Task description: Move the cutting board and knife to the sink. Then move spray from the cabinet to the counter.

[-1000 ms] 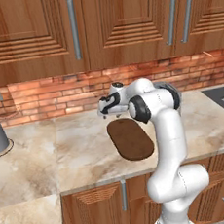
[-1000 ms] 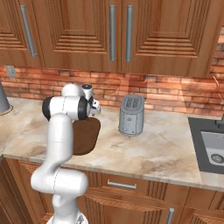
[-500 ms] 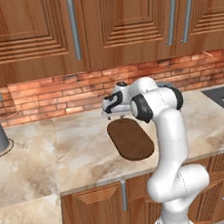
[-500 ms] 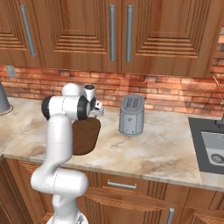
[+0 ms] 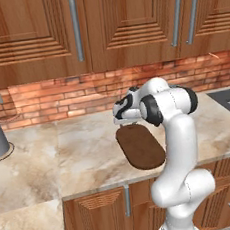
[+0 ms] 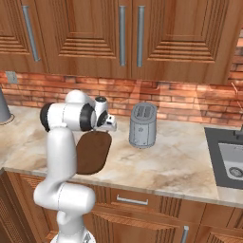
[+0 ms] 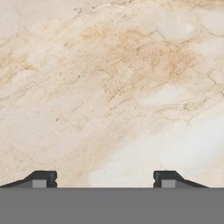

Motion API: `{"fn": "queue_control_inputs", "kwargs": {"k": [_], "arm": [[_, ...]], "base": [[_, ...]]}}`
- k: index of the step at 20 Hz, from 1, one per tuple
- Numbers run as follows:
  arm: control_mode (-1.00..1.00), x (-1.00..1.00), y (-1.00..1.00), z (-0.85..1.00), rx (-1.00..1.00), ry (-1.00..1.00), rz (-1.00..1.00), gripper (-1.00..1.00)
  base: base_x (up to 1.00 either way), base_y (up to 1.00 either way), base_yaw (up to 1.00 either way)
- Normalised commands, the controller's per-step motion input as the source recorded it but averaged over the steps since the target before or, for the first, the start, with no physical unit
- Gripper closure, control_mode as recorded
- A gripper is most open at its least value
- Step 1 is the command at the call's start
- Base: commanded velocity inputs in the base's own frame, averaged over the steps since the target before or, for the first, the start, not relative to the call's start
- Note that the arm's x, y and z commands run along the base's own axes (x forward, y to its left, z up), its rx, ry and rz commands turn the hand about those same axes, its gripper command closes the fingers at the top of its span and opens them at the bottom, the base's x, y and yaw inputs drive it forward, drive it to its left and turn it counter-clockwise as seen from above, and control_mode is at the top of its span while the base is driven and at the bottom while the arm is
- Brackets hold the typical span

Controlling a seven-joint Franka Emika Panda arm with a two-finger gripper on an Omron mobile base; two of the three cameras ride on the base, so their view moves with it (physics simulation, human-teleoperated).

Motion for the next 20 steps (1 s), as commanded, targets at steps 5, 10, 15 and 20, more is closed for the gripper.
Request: {"fn": "queue_control_inputs", "kwargs": {"k": [5, 10, 15, 20], "arm": [[-1.0, -0.99, -0.28, -0.72, 0.0, 0.0, 0.0, -1.0], [-1.0, -1.0, -0.28, -0.7, 0.0, 0.0, 0.0, -1.0], [-1.0, -0.99, -0.24, -0.64, 0.0, 0.0, 0.0, -1.0], [-1.0, -0.77, -0.08, -0.26, 0.0, -0.01, 0.0, -1.0]], "base": [[0.0, 0.0, 0.0], [0.0, 0.0, 0.0], [0.0, 0.0, 0.0], [0.0, 0.0, 0.0]]}}
